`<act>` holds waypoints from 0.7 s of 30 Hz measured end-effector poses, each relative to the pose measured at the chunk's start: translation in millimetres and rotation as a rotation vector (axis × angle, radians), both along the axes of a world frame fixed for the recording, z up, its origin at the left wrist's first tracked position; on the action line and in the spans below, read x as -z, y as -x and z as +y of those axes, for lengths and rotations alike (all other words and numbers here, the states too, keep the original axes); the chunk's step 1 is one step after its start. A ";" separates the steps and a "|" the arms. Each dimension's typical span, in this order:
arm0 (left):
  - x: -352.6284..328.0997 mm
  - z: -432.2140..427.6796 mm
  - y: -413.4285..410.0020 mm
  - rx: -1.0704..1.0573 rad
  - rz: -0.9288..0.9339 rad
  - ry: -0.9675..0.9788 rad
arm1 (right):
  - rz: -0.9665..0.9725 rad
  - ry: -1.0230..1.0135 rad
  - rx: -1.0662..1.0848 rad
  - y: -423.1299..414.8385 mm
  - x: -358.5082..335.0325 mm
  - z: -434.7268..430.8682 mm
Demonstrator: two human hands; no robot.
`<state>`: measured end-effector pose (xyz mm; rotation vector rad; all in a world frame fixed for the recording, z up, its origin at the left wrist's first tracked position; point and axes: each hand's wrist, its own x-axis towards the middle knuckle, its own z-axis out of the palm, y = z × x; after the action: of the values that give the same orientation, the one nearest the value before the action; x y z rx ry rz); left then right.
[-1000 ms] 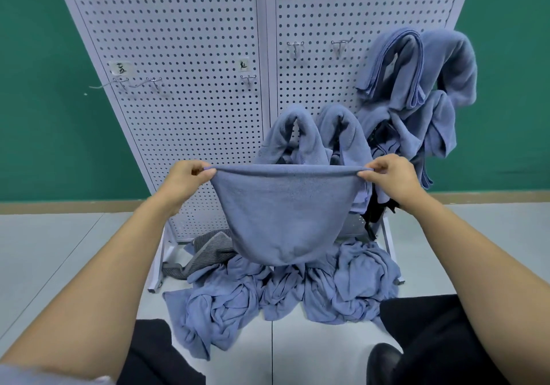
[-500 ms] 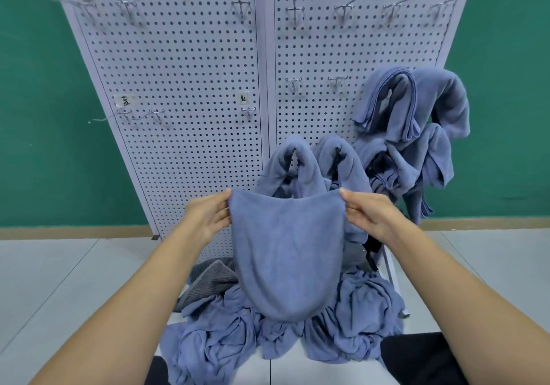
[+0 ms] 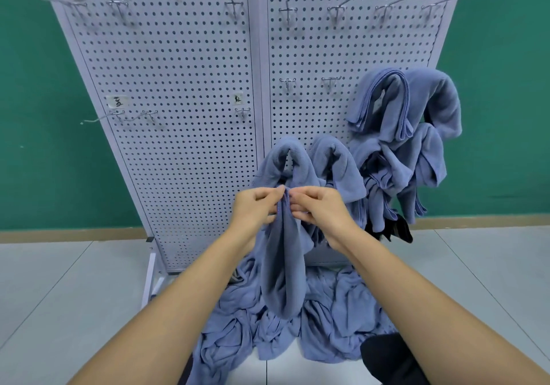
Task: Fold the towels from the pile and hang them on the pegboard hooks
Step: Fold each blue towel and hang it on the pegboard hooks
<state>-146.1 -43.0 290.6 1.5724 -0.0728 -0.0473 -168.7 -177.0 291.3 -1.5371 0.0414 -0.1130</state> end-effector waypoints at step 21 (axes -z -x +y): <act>-2.5 36.4 -16.2 0.274 -0.006 0.063 | -0.115 0.528 -0.152 -6.7 -5.1 -56.7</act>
<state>-129.9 -6.6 293.1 1.4910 -0.2911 -0.2528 -162.0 -233.7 296.4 -2.0506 -0.2120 -0.0945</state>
